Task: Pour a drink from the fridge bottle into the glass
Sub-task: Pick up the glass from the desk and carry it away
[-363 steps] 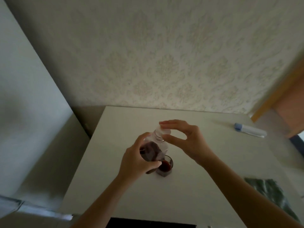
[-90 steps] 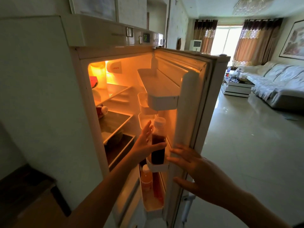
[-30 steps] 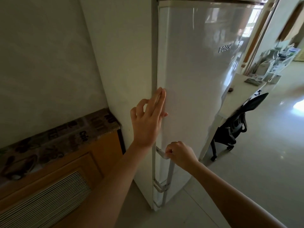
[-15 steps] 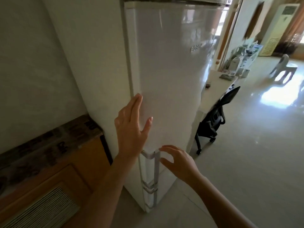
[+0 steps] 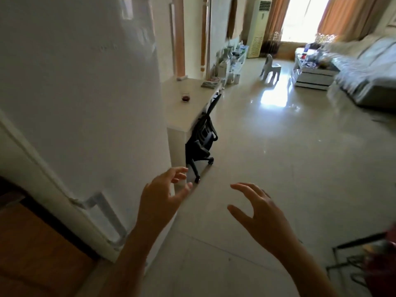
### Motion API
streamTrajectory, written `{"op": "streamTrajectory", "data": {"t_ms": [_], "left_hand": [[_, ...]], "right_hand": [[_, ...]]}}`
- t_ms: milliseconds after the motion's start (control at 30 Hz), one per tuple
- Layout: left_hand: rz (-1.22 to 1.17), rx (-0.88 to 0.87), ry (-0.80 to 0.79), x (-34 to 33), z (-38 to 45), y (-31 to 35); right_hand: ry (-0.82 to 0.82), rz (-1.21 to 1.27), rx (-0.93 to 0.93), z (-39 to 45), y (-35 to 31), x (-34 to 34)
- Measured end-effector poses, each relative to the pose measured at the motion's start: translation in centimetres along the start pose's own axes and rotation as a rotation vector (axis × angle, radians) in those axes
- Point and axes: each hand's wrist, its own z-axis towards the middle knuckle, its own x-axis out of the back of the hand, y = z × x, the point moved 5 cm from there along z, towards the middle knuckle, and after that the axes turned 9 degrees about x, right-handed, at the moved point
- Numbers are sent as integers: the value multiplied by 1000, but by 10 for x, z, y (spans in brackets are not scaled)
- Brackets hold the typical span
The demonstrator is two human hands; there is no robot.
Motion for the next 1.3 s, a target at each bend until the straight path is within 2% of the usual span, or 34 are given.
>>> {"op": "streamTrajectory", "data": {"t_ms": [233,433,633,867,1067,1300], "left_hand": [[-3,-30,-159,-92,0,47],[-2,-3,-218,-143,52,63],[-50,-6,-218,-201,149,79],[-78,-27,-315,-277,270,103],[-88,-9,-311,-325,360,118],[-102,73,-228,-385,480,122]], "right_hand": [[43,-22,-185,-46,81,44],[49,-13,-256,-22,154,55],[54,-4,-241,56,228,65],[20,-17,-253,152,322,79],[27,10,-276,228,405,87],[-40,36,-170,357,512,84]]}}
